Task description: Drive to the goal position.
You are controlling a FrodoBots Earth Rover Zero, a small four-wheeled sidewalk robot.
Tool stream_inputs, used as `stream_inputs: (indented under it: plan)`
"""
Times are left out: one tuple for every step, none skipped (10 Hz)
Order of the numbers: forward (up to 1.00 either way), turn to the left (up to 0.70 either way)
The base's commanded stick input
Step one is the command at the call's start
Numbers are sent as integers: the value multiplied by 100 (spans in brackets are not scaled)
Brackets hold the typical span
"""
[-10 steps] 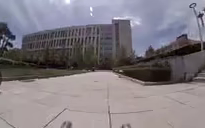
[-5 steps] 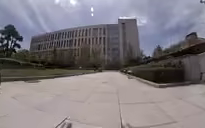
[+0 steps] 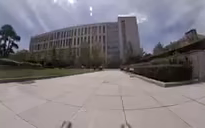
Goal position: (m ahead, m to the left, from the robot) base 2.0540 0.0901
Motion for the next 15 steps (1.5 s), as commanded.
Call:
stream_inputs:
  plan:
    - [70, 33]
    - [70, 20]
    - [70, 0]
    - [70, 0]
    - [70, 0]
    - [70, -2]
    - [70, -19]
    - [70, -35]
    - [70, -35]
    - [70, -34]
    - [70, -22]
    - [70, -1]
    - [70, 0]
    - [70, 0]
    - [70, 0]
